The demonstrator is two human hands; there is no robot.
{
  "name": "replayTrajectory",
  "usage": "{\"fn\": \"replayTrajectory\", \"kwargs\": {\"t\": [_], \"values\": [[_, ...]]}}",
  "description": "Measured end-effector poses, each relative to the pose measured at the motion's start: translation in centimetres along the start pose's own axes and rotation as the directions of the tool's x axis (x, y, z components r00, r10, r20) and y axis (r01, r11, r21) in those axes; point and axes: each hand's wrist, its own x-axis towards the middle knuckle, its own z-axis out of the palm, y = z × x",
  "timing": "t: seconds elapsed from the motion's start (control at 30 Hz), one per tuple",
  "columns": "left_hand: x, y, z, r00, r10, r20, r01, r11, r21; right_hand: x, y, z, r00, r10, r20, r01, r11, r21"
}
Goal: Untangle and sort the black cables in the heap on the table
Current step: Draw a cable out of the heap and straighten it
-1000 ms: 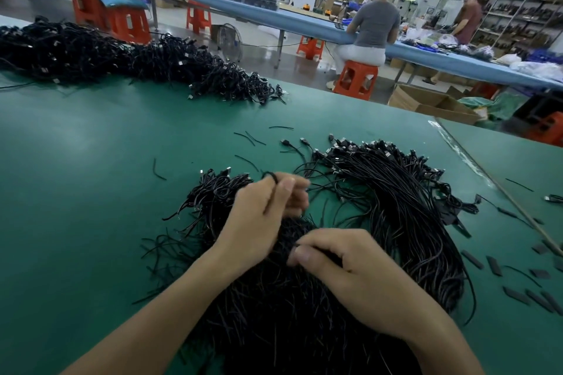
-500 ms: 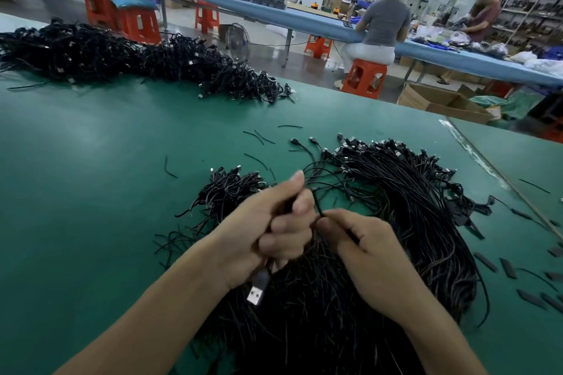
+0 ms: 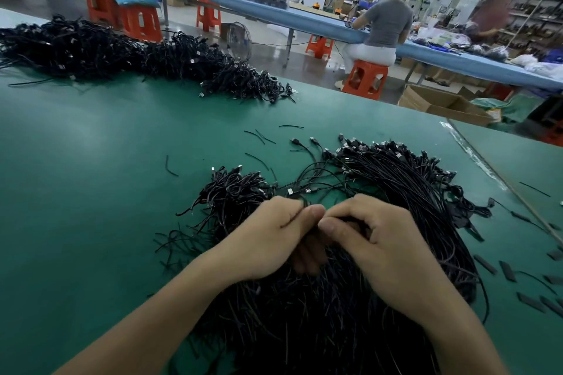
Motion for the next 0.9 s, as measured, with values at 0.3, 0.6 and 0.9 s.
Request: {"fn": "replayTrajectory", "kwargs": {"t": [0.3,0.6,0.9], "values": [[-0.1,1.6,-0.6,0.961,0.003,0.275,0.216,0.614,-0.759,0.3,0.3,2.0,0.994,0.089,-0.065,-0.077,0.984,0.163],[1.2,0.8,-0.3,0.933,0.150,-0.326,-0.323,0.747,-0.581,-1.1,-0.4,3.6,0.931,0.110,0.348,-0.089,0.993,-0.074],[-0.3,1.1,0.0,0.999,-0.037,0.010,0.035,0.989,0.143,-0.9,-0.2,0.0,0.995,-0.071,0.066,0.073,0.997,-0.035]]}}
